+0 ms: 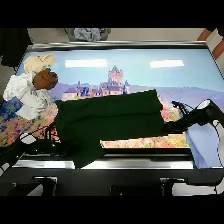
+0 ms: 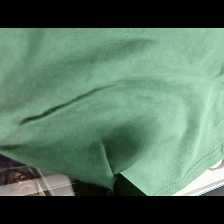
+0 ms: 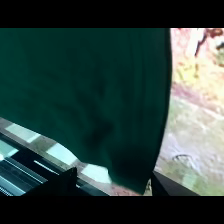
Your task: Fold the shirts.
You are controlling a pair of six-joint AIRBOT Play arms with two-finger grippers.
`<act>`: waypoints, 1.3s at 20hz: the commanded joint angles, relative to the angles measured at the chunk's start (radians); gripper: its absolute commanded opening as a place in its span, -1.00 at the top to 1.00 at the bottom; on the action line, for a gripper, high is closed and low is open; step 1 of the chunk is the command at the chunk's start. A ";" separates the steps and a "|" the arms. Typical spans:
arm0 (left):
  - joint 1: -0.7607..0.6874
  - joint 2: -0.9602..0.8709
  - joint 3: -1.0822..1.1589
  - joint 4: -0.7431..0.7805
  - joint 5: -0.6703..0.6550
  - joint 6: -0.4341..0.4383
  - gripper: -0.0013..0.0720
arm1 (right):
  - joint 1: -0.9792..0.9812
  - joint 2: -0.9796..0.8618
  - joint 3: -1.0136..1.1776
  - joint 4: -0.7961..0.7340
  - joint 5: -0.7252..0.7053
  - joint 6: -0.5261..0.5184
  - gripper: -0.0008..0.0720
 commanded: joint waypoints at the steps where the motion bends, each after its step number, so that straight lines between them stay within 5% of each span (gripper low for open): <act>1: 0.000 0.005 0.001 0.000 0.005 -0.002 0.89 | 0.002 -0.027 -0.012 0.040 -0.040 0.001 -0.35; 3: 0.000 0.005 0.001 0.000 0.029 -0.002 0.89 | 0.002 -0.027 -0.012 0.040 -0.052 0.002 0.73; 4: 0.000 0.005 0.002 0.000 0.034 -0.002 0.89 | 0.002 -0.027 -0.010 0.047 -0.054 -0.002 0.84; 8: 0.000 0.064 0.065 0.000 0.027 0.006 0.90 | 0.001 0.012 0.071 0.082 0.000 -0.072 0.84; 11: 0.000 0.155 0.163 0.000 0.013 -0.064 0.91 | 0.027 0.064 0.191 0.114 0.003 -0.064 0.85; 15: 0.058 0.145 0.319 0.088 0.095 -0.133 0.91 | 0.125 0.018 0.406 0.032 -0.161 0.029 0.85; 21: 0.114 -0.252 0.597 0.040 0.177 -0.058 0.91 | 0.227 -0.285 0.716 0.037 -0.270 0.124 0.85; 26: 0.101 -0.545 0.747 0.040 0.176 -0.062 0.90 | 0.273 -0.418 0.764 0.046 -0.360 0.153 0.84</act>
